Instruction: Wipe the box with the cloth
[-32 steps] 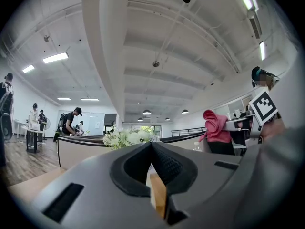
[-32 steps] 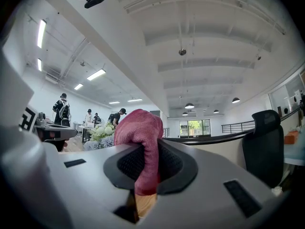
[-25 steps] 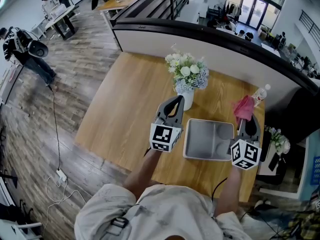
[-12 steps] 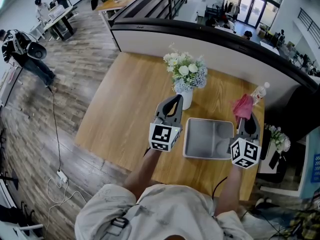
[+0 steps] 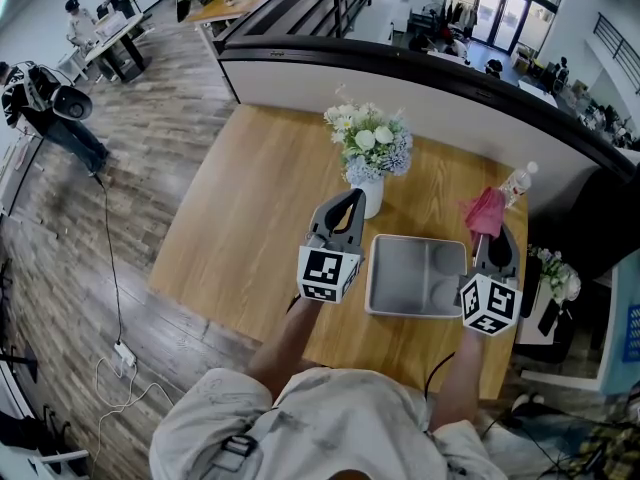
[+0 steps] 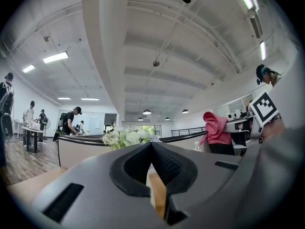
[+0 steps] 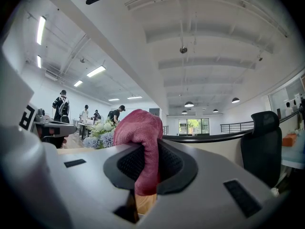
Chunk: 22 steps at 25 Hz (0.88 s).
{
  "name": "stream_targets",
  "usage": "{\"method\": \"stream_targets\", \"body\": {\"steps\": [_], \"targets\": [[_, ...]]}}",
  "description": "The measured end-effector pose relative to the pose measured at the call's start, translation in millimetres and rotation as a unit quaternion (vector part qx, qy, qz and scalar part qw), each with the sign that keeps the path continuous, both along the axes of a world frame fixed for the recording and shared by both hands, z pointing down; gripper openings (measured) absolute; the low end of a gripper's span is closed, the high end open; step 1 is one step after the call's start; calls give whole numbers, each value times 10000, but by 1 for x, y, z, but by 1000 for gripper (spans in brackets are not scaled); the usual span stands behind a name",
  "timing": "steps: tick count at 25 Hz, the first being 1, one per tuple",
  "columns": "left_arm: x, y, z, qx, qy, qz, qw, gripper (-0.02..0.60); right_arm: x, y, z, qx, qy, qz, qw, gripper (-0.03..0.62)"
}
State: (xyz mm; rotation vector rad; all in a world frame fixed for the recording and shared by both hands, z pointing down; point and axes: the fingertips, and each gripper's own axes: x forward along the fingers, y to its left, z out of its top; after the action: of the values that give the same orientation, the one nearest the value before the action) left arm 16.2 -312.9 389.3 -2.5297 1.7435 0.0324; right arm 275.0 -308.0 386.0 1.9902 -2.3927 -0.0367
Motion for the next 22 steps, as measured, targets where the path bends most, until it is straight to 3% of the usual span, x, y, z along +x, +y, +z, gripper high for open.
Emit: {"method": "stream_targets", "body": {"steps": [22], "targets": [[-2,0,2,-7,29,-13,10000,10,-8,3,-3,93,122,-153,9998,64]]}}
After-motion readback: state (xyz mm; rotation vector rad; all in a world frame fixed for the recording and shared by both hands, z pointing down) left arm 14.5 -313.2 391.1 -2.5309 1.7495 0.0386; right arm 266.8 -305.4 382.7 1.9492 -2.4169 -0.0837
